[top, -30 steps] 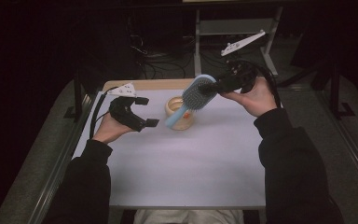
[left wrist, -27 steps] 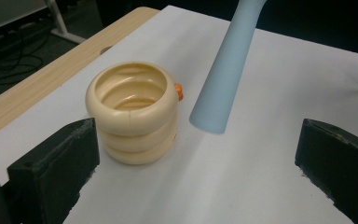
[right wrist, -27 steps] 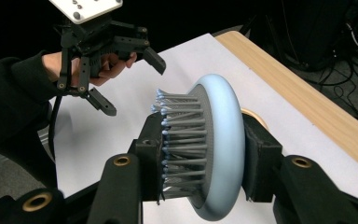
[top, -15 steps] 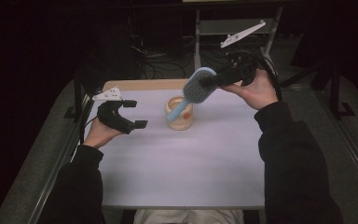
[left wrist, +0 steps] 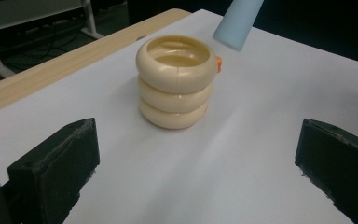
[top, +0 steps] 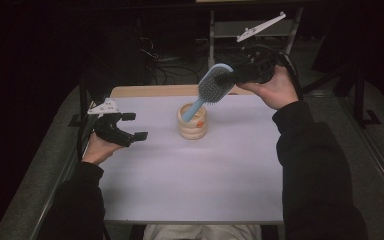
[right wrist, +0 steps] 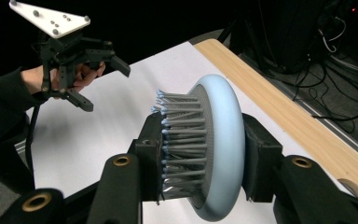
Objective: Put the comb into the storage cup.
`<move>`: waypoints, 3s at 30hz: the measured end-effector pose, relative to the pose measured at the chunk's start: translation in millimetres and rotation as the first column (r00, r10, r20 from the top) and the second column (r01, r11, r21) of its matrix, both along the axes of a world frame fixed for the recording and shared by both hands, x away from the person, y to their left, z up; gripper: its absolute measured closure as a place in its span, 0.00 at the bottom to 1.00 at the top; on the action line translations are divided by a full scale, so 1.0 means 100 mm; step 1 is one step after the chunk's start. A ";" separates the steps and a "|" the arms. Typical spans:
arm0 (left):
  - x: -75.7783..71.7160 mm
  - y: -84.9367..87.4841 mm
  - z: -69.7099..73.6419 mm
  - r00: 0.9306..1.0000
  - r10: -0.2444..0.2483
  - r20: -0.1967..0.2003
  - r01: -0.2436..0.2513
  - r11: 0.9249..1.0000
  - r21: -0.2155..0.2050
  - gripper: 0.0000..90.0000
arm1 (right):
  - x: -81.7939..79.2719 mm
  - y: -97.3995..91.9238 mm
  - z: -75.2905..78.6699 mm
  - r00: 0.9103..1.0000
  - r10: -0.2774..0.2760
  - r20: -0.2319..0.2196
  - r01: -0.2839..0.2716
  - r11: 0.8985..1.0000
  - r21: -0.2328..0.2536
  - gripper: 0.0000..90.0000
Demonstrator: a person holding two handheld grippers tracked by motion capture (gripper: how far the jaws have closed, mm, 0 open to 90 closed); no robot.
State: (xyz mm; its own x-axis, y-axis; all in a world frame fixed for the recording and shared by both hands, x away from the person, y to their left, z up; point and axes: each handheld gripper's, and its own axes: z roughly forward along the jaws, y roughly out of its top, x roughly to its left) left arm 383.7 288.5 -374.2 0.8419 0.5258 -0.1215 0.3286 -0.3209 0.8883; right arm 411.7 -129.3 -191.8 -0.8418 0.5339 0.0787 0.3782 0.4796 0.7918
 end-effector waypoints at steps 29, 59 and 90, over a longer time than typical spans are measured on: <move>-0.22 0.65 -0.30 0.992 0.125 -0.004 -0.125 0.989 -0.079 0.00 | 0.35 0.06 0.11 0.998 -0.056 0.025 0.057 0.997 -0.059 0.62; -0.41 0.93 -0.54 0.981 0.194 -0.023 -0.195 0.971 -0.135 0.00 | 0.71 0.19 -0.49 0.994 -0.087 -0.062 0.079 0.990 -0.116 0.62; -0.43 0.89 -0.56 0.982 0.185 -0.030 -0.188 0.977 -0.103 0.00 | 0.91 0.27 -0.98 0.985 -0.088 -0.150 0.077 0.994 -0.079 0.62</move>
State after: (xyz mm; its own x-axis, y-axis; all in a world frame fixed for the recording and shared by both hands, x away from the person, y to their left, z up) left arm 340.5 378.0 -430.3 0.7270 0.6567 -0.2005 0.3921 -0.1573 0.9064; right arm 502.8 -102.0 -290.3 -0.7755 0.6102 0.1620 0.5333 0.4957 0.6855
